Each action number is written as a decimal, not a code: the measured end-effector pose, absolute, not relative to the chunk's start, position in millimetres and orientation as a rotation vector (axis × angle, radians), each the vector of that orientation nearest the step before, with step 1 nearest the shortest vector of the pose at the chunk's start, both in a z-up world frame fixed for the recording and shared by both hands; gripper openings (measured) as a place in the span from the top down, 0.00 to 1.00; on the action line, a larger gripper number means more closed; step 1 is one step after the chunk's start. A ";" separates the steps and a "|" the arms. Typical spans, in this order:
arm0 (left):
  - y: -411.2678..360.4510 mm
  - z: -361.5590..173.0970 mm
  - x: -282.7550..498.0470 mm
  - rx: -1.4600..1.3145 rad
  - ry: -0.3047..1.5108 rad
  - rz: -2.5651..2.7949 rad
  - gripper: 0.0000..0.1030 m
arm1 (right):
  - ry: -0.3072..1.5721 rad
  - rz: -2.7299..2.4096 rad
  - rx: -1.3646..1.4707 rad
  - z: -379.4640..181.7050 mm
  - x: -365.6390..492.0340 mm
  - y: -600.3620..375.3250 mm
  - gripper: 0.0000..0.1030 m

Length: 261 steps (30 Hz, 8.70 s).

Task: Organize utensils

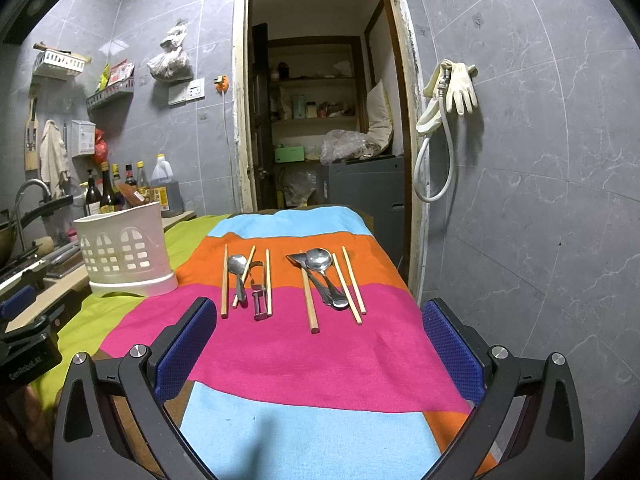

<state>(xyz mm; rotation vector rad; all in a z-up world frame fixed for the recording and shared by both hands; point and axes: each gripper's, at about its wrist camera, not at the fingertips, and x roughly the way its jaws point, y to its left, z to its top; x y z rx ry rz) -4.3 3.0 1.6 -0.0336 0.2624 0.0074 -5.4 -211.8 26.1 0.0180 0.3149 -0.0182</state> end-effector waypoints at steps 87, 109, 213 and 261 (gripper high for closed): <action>-71.2 29.1 201.6 0.061 0.564 -0.205 0.32 | 0.521 0.104 -0.052 50.5 170.0 -271.0 0.22; -61.4 -32.8 279.5 -0.034 0.968 -0.226 0.82 | 0.898 0.170 0.072 -6.7 243.9 -291.2 0.79; 161.3 44.9 215.2 -0.162 0.233 -0.133 0.96 | 0.192 0.552 0.072 52.5 220.9 -20.7 0.96; 61.3 102.7 148.2 -0.200 0.139 -0.304 0.04 | 0.089 0.336 0.010 122.4 145.7 -182.3 0.00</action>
